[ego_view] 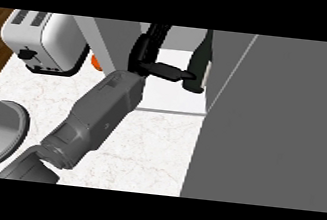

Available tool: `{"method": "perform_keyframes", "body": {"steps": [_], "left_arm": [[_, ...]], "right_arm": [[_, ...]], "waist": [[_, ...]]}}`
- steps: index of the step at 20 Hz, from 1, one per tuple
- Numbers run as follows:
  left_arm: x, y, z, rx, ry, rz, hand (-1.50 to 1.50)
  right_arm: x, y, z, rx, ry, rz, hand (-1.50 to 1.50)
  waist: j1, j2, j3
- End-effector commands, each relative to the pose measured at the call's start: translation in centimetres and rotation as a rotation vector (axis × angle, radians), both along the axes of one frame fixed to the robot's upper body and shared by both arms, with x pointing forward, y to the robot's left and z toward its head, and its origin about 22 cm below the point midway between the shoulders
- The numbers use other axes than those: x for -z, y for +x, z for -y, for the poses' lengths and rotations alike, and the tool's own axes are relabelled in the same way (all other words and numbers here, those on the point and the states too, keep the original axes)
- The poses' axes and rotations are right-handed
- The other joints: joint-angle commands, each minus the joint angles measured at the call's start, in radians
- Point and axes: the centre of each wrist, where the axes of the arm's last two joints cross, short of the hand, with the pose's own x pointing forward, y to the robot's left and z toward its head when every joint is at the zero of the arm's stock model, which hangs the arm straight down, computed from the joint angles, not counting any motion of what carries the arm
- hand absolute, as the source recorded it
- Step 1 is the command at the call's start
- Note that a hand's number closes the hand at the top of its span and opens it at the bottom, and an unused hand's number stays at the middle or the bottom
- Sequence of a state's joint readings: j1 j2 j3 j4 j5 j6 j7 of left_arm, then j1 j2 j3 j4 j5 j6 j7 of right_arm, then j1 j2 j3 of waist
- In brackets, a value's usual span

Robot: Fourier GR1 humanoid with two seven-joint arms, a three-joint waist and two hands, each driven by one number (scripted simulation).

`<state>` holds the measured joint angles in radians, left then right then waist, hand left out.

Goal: Pick up the wine, place it into the cabinet and close the cabinet

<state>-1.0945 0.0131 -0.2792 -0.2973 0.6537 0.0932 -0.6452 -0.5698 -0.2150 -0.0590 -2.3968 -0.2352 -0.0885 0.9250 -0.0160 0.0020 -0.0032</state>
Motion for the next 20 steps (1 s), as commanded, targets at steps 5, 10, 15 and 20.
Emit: {"method": "perform_keyframes", "body": {"steps": [5,10,15,20], "left_arm": [[-2.5,-1.7,2.7,0.080,0.007,0.070,-1.50],[-2.1,-6.7,5.1,0.131,-0.017,0.051,-1.50],[-4.5,-11.4,7.0,0.103,-0.054,0.035,-1.50],[-3.7,-16.4,7.1,0.052,-0.112,0.025,-1.50]], "right_arm": [[-0.8,-2.2,-0.8,0.015,0.013,0.011,-1.50],[-0.2,-1.9,-0.3,0.006,0.010,0.016,-1.50],[-1.1,-1.8,-0.4,0.020,0.004,0.021,-1.50],[-0.3,-1.7,-1.5,0.006,-0.001,0.029,-1.50]], "waist": [[0.026,-0.014,0.003],[0.034,-0.019,0.003],[0.037,-0.020,0.003],[0.029,-0.012,0.003]]}}
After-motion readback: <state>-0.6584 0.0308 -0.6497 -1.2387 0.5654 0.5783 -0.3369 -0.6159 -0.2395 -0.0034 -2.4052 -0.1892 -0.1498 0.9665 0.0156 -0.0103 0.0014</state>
